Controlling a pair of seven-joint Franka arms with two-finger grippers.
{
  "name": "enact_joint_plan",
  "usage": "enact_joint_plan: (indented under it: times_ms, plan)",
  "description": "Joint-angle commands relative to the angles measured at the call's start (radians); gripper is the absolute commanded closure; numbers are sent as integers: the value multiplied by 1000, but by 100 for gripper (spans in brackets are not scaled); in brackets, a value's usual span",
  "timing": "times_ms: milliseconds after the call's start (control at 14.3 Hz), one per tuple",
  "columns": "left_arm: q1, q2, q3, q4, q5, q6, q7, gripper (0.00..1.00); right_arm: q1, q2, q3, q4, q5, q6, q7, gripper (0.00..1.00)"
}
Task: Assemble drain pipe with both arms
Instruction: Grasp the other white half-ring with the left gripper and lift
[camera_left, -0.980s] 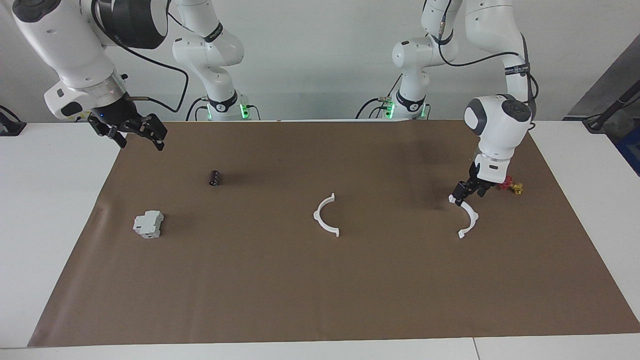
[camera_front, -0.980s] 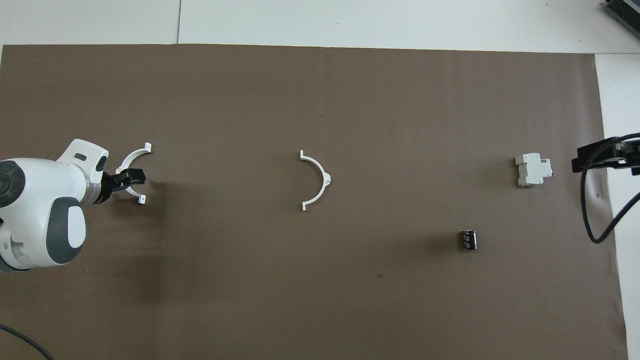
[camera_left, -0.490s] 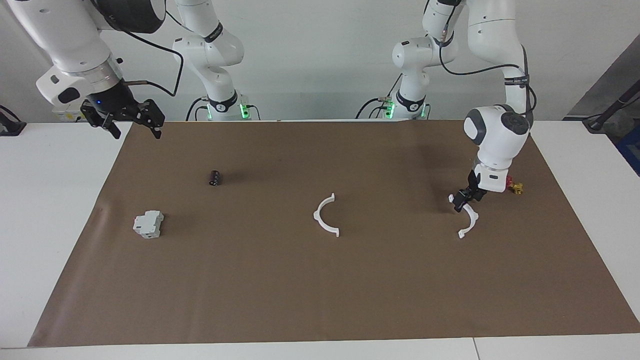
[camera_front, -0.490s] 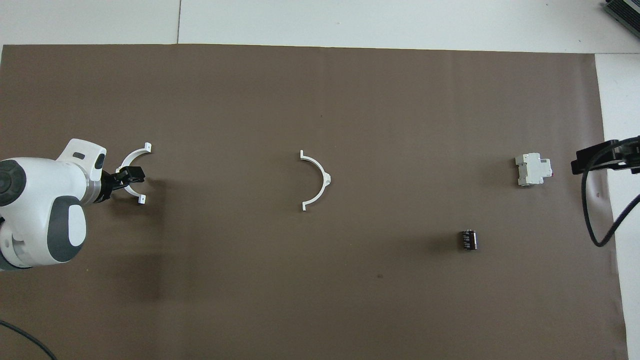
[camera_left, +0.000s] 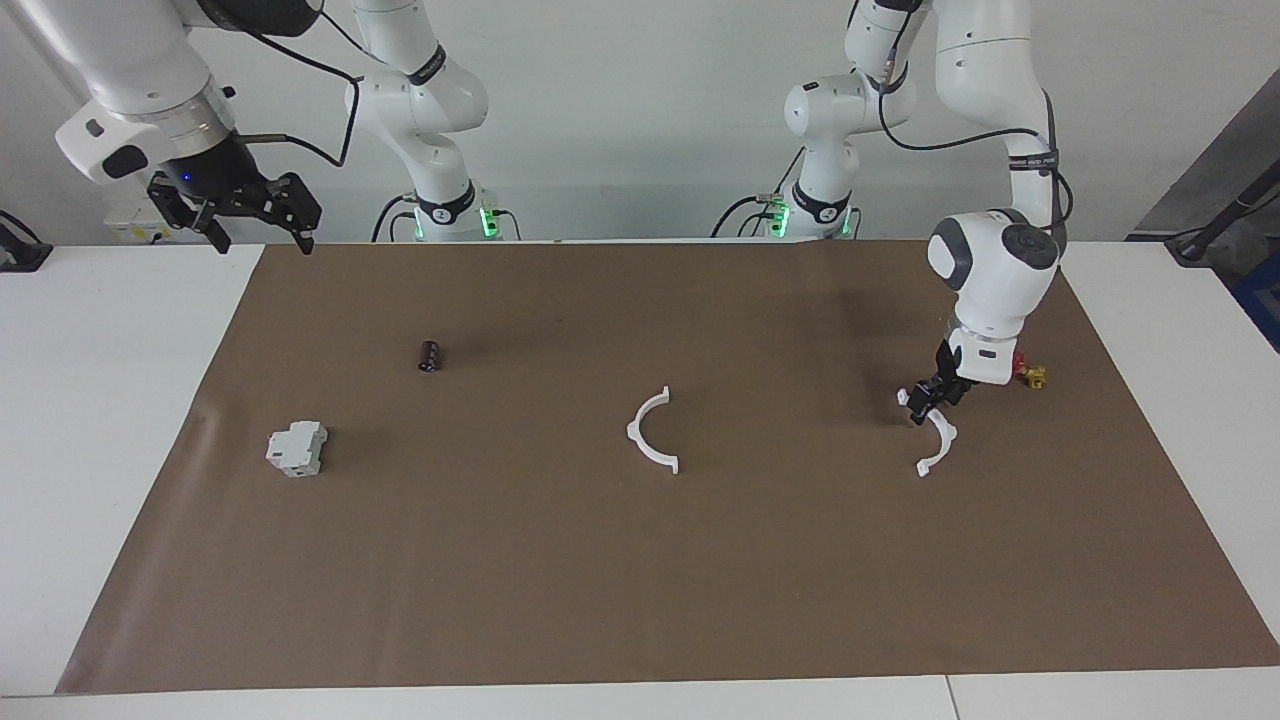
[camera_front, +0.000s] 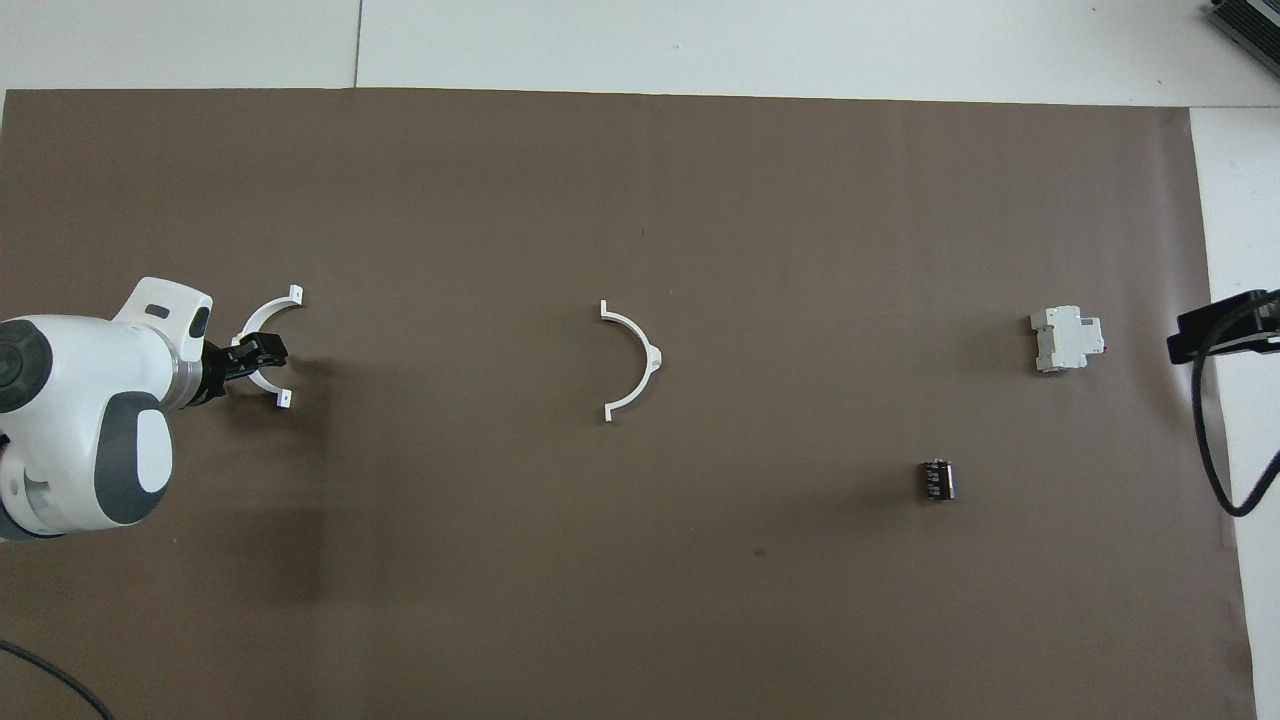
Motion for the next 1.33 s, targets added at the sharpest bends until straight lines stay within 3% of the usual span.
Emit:
enact_joint_plan:
  times_ms: [0, 70, 210, 630, 840, 980, 1120, 1259]
  plan:
    - [-9, 1, -1, 2, -9, 14, -22, 43, -2, 22, 1, 8, 14, 25, -24, 0]
    - [-9, 1, -1, 2, -9, 14, -29, 56, -2, 16, 1, -8, 15, 34, -24, 0]
    - [-12, 1, -1, 0, -9, 14, -31, 97, 4, 13, 1, -22, 20, 41, -9, 0]
    - [-33, -2, -1, 33, -9, -13, -37, 100, 1, -10, 1, -63, 23, 57, -4, 0]
    - [-62, -19, -3, 162, -9, -213, -83, 100, 3, -10, 1, -62, 23, 57, -3, 0]
    - [-87, -16, -3, 273, -9, -338, -173, 100, 3, -10, 1, -62, 24, 57, -4, 0]
    - [-156, -17, -3, 287, 8, -349, -303, 100, 1, -10, 1, -62, 24, 56, -4, 0]
    - [-261, -20, -3, 290, 101, -389, -479, 100, 0, -10, 1, -62, 24, 57, -4, 0]
